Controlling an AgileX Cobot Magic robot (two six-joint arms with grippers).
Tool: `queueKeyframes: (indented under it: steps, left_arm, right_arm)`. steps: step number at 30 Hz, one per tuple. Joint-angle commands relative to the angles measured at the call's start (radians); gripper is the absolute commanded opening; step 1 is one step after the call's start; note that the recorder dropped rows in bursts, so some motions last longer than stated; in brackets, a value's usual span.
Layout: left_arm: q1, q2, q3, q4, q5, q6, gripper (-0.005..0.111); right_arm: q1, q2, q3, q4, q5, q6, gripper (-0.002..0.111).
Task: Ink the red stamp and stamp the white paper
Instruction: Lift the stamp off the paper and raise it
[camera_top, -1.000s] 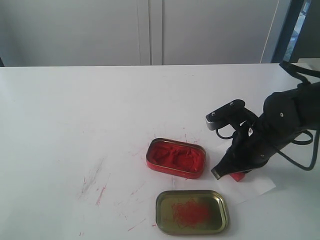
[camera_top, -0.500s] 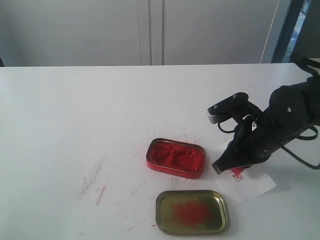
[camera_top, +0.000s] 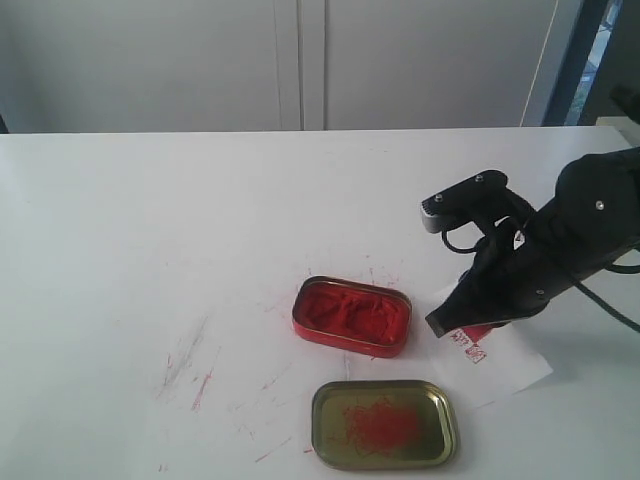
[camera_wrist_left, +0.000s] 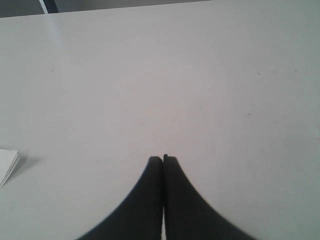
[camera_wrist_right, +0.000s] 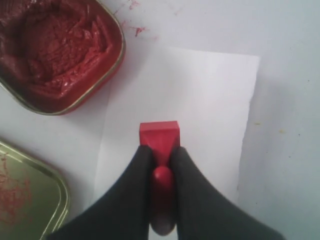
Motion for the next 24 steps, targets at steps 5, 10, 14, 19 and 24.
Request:
queueKeyframes:
  steps: [5,10,14,19,24]
  left_arm:
    - [-0.001,-0.003,0.004,-0.009,0.003,0.0,0.0]
    - [-0.001,-0.003,0.004,-0.009,0.003,0.0,0.0]
    - [-0.001,-0.003,0.004,-0.009,0.003,0.0,0.0]
    - [-0.001,-0.003,0.004,-0.009,0.003,0.0,0.0]
    - [-0.001,-0.003,0.004,-0.009,0.003,0.0,0.0]
  right_arm:
    - [-0.002,-0.065,0.004,0.14,0.021,-0.002,0.0]
    - [-0.002,-0.09,0.001,0.229,0.042,-0.011,0.0]
    - [-0.002,-0.097,-0.011,0.255,0.055,-0.013,0.0]
    - [-0.002,-0.097,-0.052,0.267,0.088,-0.013,0.0]
    - [-0.002,-0.097,-0.089,0.313,0.099,-0.045,0.0]
